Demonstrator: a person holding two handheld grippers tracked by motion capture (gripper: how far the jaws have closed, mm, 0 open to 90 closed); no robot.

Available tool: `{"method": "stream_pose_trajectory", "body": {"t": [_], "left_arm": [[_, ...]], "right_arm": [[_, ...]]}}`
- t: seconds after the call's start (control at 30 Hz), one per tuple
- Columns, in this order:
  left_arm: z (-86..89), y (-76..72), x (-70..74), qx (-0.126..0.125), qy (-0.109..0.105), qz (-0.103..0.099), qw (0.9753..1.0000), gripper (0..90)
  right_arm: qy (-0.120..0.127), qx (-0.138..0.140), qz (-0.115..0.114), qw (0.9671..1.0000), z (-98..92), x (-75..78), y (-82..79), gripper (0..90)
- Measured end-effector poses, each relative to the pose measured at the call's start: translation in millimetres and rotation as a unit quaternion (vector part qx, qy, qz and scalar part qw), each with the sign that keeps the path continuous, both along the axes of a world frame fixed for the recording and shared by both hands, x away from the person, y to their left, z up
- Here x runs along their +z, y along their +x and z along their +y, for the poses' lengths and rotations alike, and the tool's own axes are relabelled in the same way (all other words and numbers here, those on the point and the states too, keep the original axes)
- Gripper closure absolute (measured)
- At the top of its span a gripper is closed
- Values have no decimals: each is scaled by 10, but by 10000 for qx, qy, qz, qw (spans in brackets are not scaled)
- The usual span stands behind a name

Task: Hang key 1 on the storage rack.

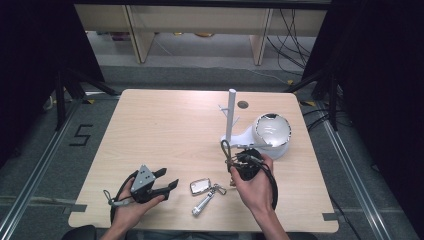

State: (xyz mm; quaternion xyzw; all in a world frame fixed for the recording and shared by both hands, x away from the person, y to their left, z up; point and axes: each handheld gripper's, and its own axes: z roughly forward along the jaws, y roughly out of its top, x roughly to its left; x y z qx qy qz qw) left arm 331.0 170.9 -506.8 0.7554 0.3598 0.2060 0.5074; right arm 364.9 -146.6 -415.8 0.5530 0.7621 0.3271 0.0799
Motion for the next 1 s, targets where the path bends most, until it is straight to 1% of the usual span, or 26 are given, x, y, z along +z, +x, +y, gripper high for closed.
{"method": "stream_pose_trajectory", "body": {"t": [0.03, 0.07, 0.1, 0.17, 0.2, 0.23, 0.27, 0.3, 0.33, 0.37, 0.4, 0.43, 0.5, 0.6, 0.8, 0.83, 0.87, 0.93, 1.0], "left_arm": [[1, 0, 0, 1, 2, -1, 10000, 381], [1, 0, 0, 1, 4, -3, 10000, 381], [1, -1, 0, 2, 1, -5, 10000, 380], [1, 1, -5, -8, -10, -14, 10000, 380], [0, 4, -9, -27, -23, -16, 10000, 380], [2, -3, -4, 6, 38, 3, 10000, 380], [2, -3, -5, 2, 34, -2, 10000, 380], [2, -3, -5, -1, 26, -5, 10000, 380], [1, -3, -5, -1, 20, -11, 10000, 380], [2, -3, -3, 0, 22, -18, 10000, 380], [3, -2, -4, 1, 22, -20, 10000, 380], [3, 3, -9, -18, -11, -37, 10000, 380], [4, 4, -13, -17, -12, -39, 10000, 380], [9, -4, -7, 7, 63, -9, 10000, 379], [15, 2, -12, -10, 37, -45, 10000, 379], [19, 0, -7, 3, 68, -38, 10000, 379], [19, 0, -7, 6, 59, -41, 10000, 379], [22, -3, -3, 27, 72, -23, 10000, 379], [22, -3, -3, 26, 74, -23, 10000, 379]], "right_arm": [[-12, -119, -151, 9998, 16, -6, -2, 798], [-97, -94, -242, 9996, -2, 10, 2, 798], [64, -145, -283, 9995, 18, 31, -4, 798], [175, -159, -364, 9991, 31, 72, -12, 798], [161, -132, -438, 9988, 26, 90, -9, 798], [262, -240, -410, 9985, 54, 108, -24, 798], [206, -164, -547, 9982, 41, 123, -5, 798], [217, -115, -594, 9979, 35, 137, 6, 798], [152, -169, -684, 9974, 44, 142, 18, 798], [141, -125, -756, 9970, 42, 151, 24, 798], [229, -113, -755, 9968, 49, 173, 22, 798], [229, -72, -850, 9961, 48, 182, 31, 798], [263, -79, -970, 9949, 64, 206, 37, 798], [277, -36, -1182, 9926, 72, 256, 51, 798], [415, -89, -1431, 9888, 115, 384, 98, 798], [455, -155, -1405, 9889, 132, 406, 100, 798], [420, -107, -1492, 9879, 123, 420, 128, 798], [436, -89, -1537, 9871, 128, 442, 146, 798], [458, -107, -1525, 9872, 144, 455, 167, 798]]}}
